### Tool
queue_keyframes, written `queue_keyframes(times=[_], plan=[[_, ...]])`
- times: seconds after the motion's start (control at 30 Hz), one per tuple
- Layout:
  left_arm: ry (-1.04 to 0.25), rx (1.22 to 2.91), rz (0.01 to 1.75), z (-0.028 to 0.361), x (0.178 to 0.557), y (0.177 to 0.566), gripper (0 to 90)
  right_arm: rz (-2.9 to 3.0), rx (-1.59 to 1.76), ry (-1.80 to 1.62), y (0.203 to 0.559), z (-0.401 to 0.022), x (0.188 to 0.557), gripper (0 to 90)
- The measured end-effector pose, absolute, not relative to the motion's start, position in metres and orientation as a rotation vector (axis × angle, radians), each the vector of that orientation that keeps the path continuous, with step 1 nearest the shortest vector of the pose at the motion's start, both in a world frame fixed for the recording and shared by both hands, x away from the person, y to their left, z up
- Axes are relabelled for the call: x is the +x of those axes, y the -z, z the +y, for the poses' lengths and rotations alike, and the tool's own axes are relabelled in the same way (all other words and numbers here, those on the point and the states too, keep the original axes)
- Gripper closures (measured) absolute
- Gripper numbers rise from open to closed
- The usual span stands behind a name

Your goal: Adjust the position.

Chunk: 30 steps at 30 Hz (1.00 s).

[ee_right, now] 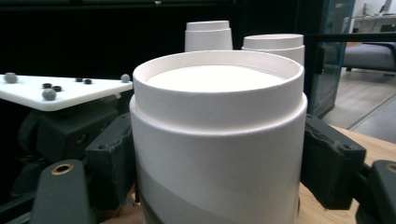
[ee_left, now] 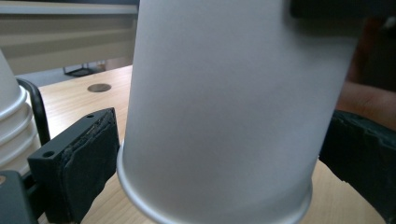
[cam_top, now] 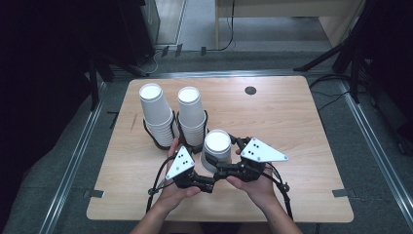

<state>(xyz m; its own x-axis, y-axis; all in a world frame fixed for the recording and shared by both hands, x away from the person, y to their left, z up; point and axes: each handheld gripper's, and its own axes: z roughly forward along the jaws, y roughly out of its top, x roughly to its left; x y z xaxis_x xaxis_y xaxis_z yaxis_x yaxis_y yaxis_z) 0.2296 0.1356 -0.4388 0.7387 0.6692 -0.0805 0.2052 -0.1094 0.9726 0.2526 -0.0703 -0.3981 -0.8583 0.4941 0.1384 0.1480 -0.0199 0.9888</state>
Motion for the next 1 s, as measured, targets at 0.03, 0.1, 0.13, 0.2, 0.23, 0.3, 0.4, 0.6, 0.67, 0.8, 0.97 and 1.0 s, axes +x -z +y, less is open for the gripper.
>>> queue_keyframes(times=[0.03, 0.1, 0.13, 0.2, 0.23, 0.3, 0.4, 0.6, 0.67, 0.8, 0.97, 1.0], plan=[[-0.454, 1.67, 0.706, 0.1359, 0.2297, 0.4388, 0.0, 2.005, 0.675, -1.971, 0.398, -0.0697, 0.2521, 22.6], [-0.457, 1.673, 0.705, 0.1355, 0.2297, 0.439, 0.0, 2.006, 0.666, -1.982, 0.3977, -0.0687, 0.2515, 22.6], [-0.456, 1.677, 0.703, 0.1349, 0.2296, 0.4393, 0.0, 2.009, 0.662, -1.987, 0.3975, -0.0682, 0.251, 22.7], [-0.453, 1.677, 0.701, 0.1338, 0.2293, 0.4396, 0.0, 2.013, 0.661, -1.994, 0.3975, -0.0675, 0.2505, 22.6], [-0.453, 1.679, 0.701, 0.1334, 0.2293, 0.4398, 0.0, 2.016, 0.662, -1.998, 0.3976, -0.0673, 0.2503, 22.7], [-0.447, 1.68, 0.7, 0.1333, 0.2295, 0.44, 0.0, 2.02, 0.661, -2.002, 0.398, -0.067, 0.2503, 22.7], [-0.43, 1.675, 0.701, 0.134, 0.2303, 0.4403, 0.0, 2.022, 0.663, -2.008, 0.3982, -0.0676, 0.2505, 22.7], [-0.405, 1.665, 0.705, 0.1354, 0.2317, 0.4404, 0.0, 2.018, 0.66, -2.017, 0.3987, -0.0691, 0.2514, 22.7], [-0.402, 1.667, 0.702, 0.1356, 0.2318, 0.4406, 0.0, 2.017, 0.661, -2.018, 0.3985, -0.0694, 0.2512, 22.7], [-0.391, 1.662, 0.696, 0.1364, 0.2319, 0.4406, 3.1, 2.008, 0.648, -2.02, 0.3975, -0.0704, 0.2512, 22.7], [-0.387, 1.66, 0.691, 0.1364, 0.2315, 0.4407, 4.4, 2.012, 0.65, -2.016, 0.397, -0.0711, 0.2507, 22.5], [-0.386, 1.661, 0.688, 0.1366, 0.2315, 0.4407, 4.5, 2.012, 0.649, -2.015, 0.397, -0.071, 0.2507, 22.4]])
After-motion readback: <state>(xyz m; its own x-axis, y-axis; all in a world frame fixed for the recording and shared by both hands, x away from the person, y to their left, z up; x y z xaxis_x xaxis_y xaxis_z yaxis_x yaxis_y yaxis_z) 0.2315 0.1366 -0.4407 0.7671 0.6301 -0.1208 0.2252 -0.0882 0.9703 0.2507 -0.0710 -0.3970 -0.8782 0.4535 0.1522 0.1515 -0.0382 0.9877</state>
